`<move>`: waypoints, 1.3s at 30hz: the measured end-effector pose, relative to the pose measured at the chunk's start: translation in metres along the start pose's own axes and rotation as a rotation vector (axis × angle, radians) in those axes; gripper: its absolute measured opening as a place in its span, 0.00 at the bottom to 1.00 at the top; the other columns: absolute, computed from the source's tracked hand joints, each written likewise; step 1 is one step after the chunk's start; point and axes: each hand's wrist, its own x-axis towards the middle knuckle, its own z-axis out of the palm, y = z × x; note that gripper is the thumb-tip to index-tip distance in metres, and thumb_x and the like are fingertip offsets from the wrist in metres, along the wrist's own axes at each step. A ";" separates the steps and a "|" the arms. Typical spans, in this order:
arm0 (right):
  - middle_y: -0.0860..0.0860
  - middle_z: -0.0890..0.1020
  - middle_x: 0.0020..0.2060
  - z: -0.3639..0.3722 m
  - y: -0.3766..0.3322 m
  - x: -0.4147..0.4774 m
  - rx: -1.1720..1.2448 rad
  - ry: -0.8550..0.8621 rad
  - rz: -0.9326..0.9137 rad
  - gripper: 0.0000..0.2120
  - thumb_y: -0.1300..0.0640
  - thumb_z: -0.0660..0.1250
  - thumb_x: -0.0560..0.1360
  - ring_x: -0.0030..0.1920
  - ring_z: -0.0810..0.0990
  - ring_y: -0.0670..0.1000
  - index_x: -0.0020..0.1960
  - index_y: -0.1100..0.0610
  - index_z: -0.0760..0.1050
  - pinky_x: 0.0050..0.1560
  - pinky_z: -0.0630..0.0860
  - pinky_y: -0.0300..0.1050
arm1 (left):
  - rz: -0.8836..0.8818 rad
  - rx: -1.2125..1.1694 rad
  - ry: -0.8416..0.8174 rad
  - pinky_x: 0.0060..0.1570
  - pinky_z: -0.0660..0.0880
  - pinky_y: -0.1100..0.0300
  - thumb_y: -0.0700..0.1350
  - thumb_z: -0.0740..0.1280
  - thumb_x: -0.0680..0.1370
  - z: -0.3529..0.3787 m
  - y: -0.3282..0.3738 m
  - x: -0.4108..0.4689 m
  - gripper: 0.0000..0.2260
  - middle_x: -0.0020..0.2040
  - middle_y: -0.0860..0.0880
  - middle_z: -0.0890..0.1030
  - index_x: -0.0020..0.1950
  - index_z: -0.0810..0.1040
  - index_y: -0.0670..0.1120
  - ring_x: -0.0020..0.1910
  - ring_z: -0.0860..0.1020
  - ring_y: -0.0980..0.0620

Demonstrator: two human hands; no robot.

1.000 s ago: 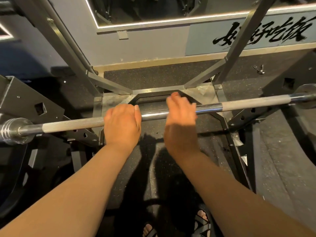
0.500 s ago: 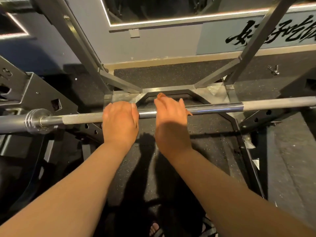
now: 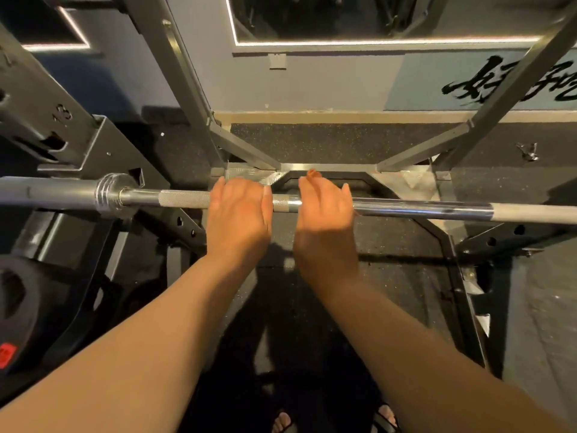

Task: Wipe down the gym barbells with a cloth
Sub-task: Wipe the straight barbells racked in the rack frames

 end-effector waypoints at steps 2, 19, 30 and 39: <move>0.62 0.78 0.66 0.004 0.006 0.009 -0.016 -0.061 -0.154 0.16 0.65 0.60 0.83 0.68 0.76 0.59 0.70 0.65 0.75 0.73 0.68 0.60 | 0.007 0.010 -0.017 0.74 0.60 0.46 0.48 0.53 0.86 0.001 -0.004 0.002 0.15 0.48 0.49 0.78 0.51 0.78 0.47 0.55 0.74 0.47; 0.55 0.77 0.67 -0.006 0.018 0.030 -0.053 -0.288 -0.301 0.21 0.60 0.62 0.83 0.67 0.75 0.53 0.76 0.57 0.69 0.70 0.70 0.59 | -0.073 0.101 -0.154 0.78 0.55 0.49 0.50 0.49 0.84 -0.004 0.004 0.011 0.18 0.57 0.49 0.77 0.61 0.76 0.47 0.64 0.72 0.49; 0.61 0.75 0.68 0.024 -0.038 0.029 -0.015 -0.259 -0.281 0.20 0.61 0.59 0.81 0.71 0.71 0.59 0.71 0.64 0.72 0.73 0.66 0.62 | -0.220 0.021 -0.116 0.80 0.40 0.48 0.52 0.62 0.83 -0.012 -0.018 0.007 0.22 0.76 0.51 0.67 0.76 0.68 0.50 0.82 0.51 0.49; 0.56 0.79 0.58 -0.019 0.011 0.048 0.099 -0.339 -0.253 0.15 0.60 0.60 0.83 0.54 0.80 0.53 0.68 0.57 0.72 0.52 0.78 0.43 | -0.230 -0.026 0.043 0.77 0.39 0.51 0.42 0.58 0.85 -0.006 -0.019 0.000 0.18 0.76 0.45 0.70 0.75 0.70 0.44 0.81 0.57 0.45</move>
